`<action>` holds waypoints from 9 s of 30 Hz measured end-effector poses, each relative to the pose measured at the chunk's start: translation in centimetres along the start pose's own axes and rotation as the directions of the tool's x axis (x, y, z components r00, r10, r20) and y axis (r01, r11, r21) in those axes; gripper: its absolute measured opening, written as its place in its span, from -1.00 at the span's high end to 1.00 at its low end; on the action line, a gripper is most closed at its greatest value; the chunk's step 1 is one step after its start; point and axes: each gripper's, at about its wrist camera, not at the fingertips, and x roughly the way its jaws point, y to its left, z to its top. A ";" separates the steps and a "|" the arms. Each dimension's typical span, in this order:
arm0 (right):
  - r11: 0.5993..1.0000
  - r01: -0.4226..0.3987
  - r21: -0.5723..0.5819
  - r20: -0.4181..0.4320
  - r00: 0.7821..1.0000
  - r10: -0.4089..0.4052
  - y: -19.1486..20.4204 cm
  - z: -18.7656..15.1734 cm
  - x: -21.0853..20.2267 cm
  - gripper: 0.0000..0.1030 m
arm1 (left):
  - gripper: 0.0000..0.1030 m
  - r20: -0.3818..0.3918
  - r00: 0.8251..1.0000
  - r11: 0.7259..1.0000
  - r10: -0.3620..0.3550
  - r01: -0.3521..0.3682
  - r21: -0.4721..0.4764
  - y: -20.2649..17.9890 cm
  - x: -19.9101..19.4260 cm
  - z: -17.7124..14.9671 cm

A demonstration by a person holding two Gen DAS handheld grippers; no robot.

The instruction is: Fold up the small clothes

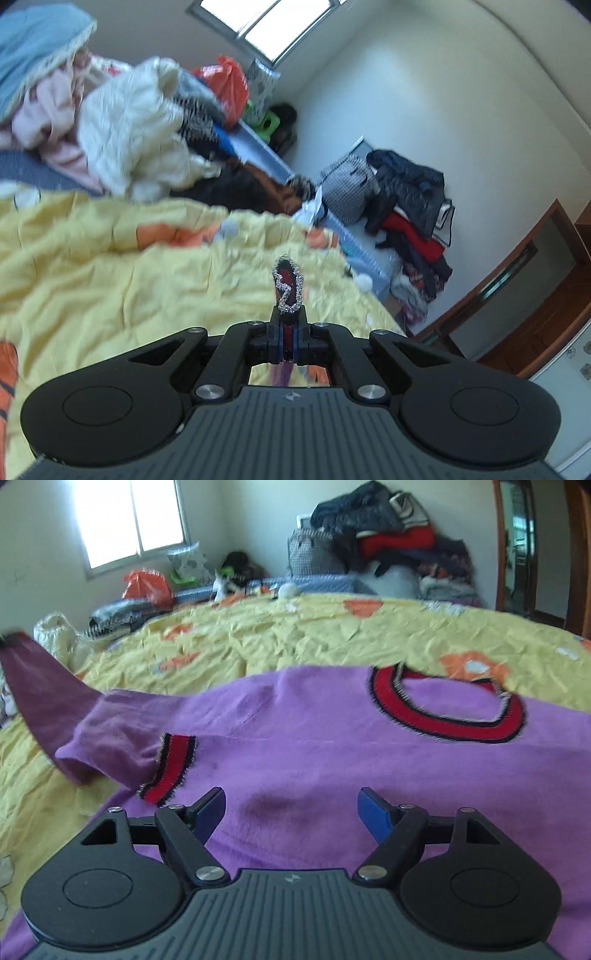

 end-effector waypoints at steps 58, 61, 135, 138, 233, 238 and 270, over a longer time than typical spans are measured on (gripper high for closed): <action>0.962 0.047 0.269 -0.004 0.999 -0.047 -7.6 -9.7 -14.7 -0.79 | 0.91 -0.728 0.669 0.542 -0.149 0.671 0.506 -39.2 9.2 -42.6; 0.963 0.052 0.265 -0.007 0.999 -0.052 -7.7 -9.8 -14.8 -0.79 | 0.91 -0.744 0.653 0.536 -0.142 0.683 0.497 -39.4 9.5 -43.6; 0.984 0.113 0.141 -0.044 0.993 -0.107 -17.1 -15.3 -23.8 -0.51 | -0.64 -0.516 0.853 0.763 0.080 0.281 0.582 -4.1 -6.6 -29.4; 0.983 0.090 0.158 -0.020 0.996 -0.088 -15.8 -15.9 -24.2 -0.30 | -0.44 -0.513 0.855 0.747 0.076 0.292 0.598 -4.6 -7.3 -30.3; 0.930 -0.036 0.365 0.030 0.999 0.027 -25.1 -6.8 -19.0 0.66 | 0.94 -0.630 0.740 0.897 -0.235 0.415 0.152 -4.9 4.6 -23.1; 0.904 -0.023 0.426 0.059 0.998 -0.002 -24.6 -9.7 -22.2 -0.42 | 0.68 -0.663 0.711 0.888 -0.234 0.434 0.152 -2.7 1.2 -23.0; 0.829 -0.134 0.543 0.134 0.988 0.072 -17.8 -19.0 -30.1 -0.51 | 0.94 -0.794 0.513 0.933 -0.326 0.312 -0.182 1.5 0.1 -27.8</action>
